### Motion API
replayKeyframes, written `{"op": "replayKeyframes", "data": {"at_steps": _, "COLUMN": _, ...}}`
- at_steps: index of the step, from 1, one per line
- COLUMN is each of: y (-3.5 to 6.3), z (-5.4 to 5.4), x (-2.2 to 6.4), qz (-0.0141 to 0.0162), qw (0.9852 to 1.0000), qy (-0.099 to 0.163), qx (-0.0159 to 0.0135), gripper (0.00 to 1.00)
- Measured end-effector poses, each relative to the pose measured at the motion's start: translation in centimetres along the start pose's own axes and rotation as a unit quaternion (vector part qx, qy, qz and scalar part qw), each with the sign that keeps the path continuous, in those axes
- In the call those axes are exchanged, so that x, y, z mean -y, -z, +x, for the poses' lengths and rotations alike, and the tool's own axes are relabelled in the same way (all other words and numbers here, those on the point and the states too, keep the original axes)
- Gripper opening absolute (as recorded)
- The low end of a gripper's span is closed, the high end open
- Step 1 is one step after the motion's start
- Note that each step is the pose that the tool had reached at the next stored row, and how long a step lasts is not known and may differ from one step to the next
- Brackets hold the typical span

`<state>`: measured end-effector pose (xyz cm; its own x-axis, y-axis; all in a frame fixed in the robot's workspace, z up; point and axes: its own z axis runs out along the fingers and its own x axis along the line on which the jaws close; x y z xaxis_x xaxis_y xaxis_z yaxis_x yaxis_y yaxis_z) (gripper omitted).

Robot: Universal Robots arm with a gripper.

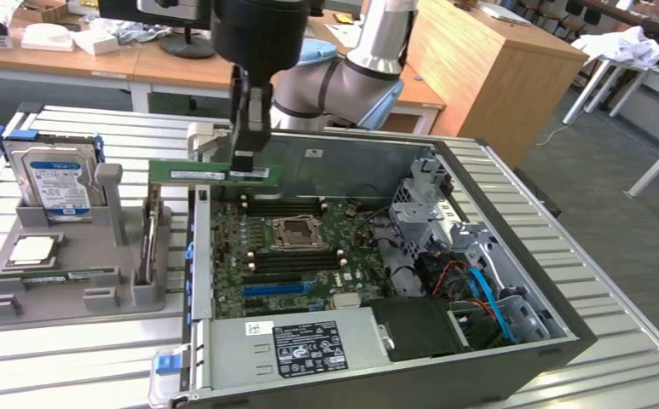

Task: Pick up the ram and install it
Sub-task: 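Pick up the ram and move it above insertion slot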

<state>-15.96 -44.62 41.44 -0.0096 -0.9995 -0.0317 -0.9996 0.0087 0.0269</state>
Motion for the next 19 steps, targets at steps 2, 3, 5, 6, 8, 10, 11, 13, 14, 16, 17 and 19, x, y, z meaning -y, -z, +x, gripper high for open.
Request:
{"op": "replayKeyframes", "data": {"at_steps": 2, "y": 0.02, "z": 0.0, "x": 0.66, "qz": 0.0000, "qw": 1.0000, "qy": 0.000, "qx": 0.0000, "gripper": 0.12}}
{"op": "replayKeyframes", "data": {"at_steps": 3, "y": 0.03, "z": 0.0, "x": 0.99, "qz": 0.0000, "qw": 1.0000, "qy": 0.000, "qx": 0.0000, "gripper": 0.12}}
{"op": "replayKeyframes", "data": {"at_steps": 5, "y": 0.04, "z": 0.0, "x": 1.69, "qz": -0.0001, "qw": 1.0000, "qy": 0.000, "qx": 0.0000, "gripper": 0.12}}
{"op": "replayKeyframes", "data": {"at_steps": 6, "y": 0.05, "z": 0.0, "x": 2.04, "qz": -0.0001, "qw": 1.0000, "qy": 0.000, "qx": 0.0000, "gripper": 0.12}}
{"op": "replayKeyframes", "data": {"at_steps": 8, "y": 0.07, "z": 0.0, "x": 2.72, "qz": -0.0001, "qw": 1.0000, "qy": 0.000, "qx": 0.0000, "gripper": 0.12}}
{"op": "replayKeyframes", "data": {"at_steps": 10, "y": 0.09, "z": 0.0, "x": 3.38, "qz": -0.0002, "qw": 1.0000, "qy": 0.000, "qx": 0.0000, "gripper": 0.12}}
{"op": "replayKeyframes", "data": {"at_steps": 11, "y": 0.09, "z": 0.0, "x": 3.72, "qz": -0.0001, "qw": 1.0000, "qy": 0.000, "qx": 0.0001, "gripper": 0.12}}
{"op": "replayKeyframes", "data": {"at_steps": 13, "y": 0.11, "z": 0.0, "x": 4.30, "qz": -0.0002, "qw": 1.0000, "qy": 0.000, "qx": 0.0000, "gripper": 0.12}}
{"op": "replayKeyframes", "data": {"at_steps": 14, "y": 0.12, "z": 0.0, "x": 4.58, "qz": -0.0001, "qw": 1.0000, "qy": 0.000, "qx": 0.0000, "gripper": 0.12}}
{"op": "replayKeyframes", "data": {"at_steps": 16, "y": 0.14, "z": 0.0, "x": 5.17, "qz": -0.0001, "qw": 1.0000, "qy": 0.000, "qx": 0.0000, "gripper": 0.12}}
{"op": "replayKeyframes", "data": {"at_steps": 17, "y": 0.15, "z": -0.1, "x": 5.46, "qz": -0.0002, "qw": 1.0000, "qy": 0.000, "qx": 0.0000, "gripper": 0.12}}
{"op": "replayKeyframes", "data": {"at_steps": 19, "y": 0.16, "z": -0.1, "x": 6.08, "qz": -0.0002, "qw": 1.0000, "qy": 0.000, "qx": 0.0000, "gripper": 0.12}}
